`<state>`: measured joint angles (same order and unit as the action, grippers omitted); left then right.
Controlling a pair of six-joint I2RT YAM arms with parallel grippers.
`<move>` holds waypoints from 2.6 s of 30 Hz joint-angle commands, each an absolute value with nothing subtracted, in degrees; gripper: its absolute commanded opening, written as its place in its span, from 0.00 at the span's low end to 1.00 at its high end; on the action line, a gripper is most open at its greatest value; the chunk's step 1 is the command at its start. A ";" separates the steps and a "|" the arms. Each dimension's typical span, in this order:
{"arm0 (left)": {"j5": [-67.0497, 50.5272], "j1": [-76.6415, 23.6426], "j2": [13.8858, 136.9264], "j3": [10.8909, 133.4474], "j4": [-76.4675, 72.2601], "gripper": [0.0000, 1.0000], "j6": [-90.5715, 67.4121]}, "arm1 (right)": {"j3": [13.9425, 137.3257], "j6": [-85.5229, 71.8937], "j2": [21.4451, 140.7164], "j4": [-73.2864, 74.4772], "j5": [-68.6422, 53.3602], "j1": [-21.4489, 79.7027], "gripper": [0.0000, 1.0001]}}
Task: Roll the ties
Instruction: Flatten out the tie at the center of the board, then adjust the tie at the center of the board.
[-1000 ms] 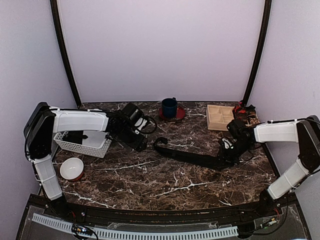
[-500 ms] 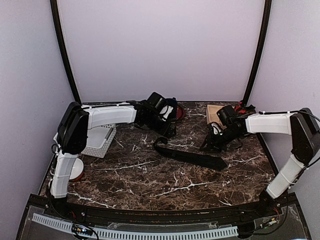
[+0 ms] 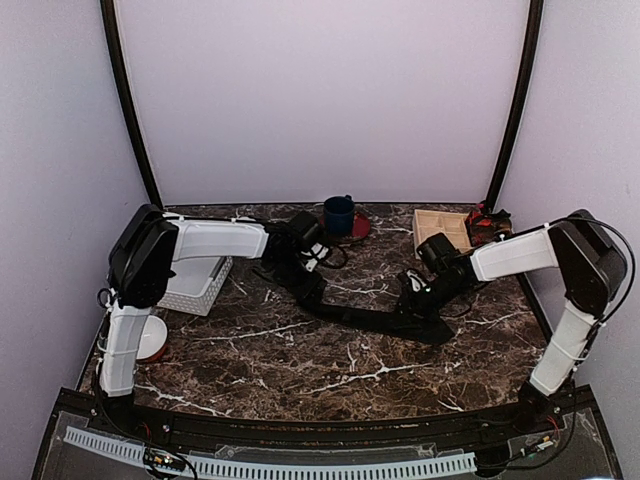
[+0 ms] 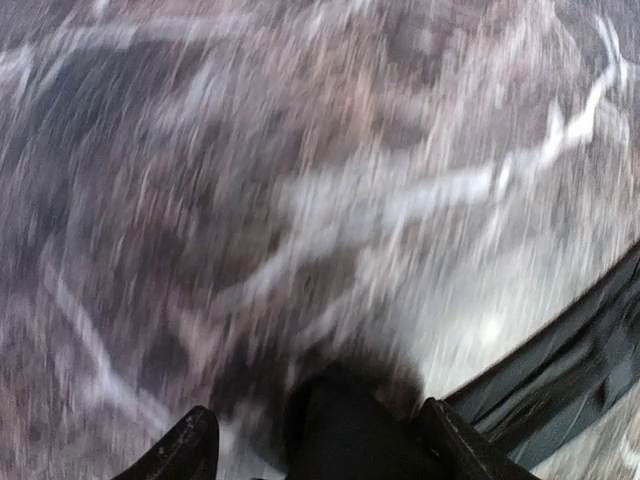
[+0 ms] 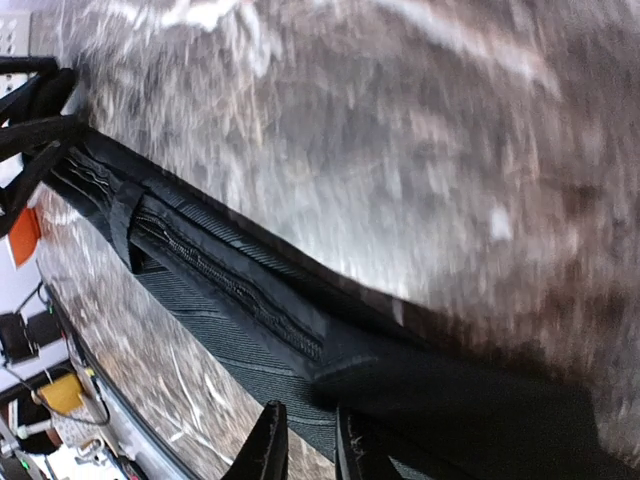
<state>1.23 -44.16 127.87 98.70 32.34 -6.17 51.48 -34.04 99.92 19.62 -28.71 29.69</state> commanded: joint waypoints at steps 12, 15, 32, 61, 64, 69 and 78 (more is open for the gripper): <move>-9.24 -43.16 86.71 55.28 17.64 0.79 -12.53 | 43.74 -21.91 89.50 30.13 -29.09 24.21 0.19; -12.94 -43.16 80.35 50.11 12.34 0.85 -10.70 | 48.64 -19.90 90.82 32.22 -28.92 24.17 0.20; -7.27 -43.16 113.47 82.36 25.78 0.84 8.24 | 43.68 -51.27 73.97 28.87 -28.24 24.12 0.35; -4.09 -54.32 89.66 47.07 21.21 0.79 -18.34 | 45.81 -36.00 81.57 25.25 -30.00 17.21 0.35; -1.33 -54.32 86.60 45.49 21.09 0.83 -17.13 | 45.54 -38.16 79.92 22.40 -32.55 18.10 0.40; -1.88 -54.23 84.15 44.66 20.45 0.85 -15.89 | 49.74 -37.51 86.05 21.64 -31.28 21.74 0.39; -0.43 -53.88 86.14 45.72 20.18 0.85 -15.94 | 58.21 -29.20 98.19 28.06 -25.55 23.73 0.37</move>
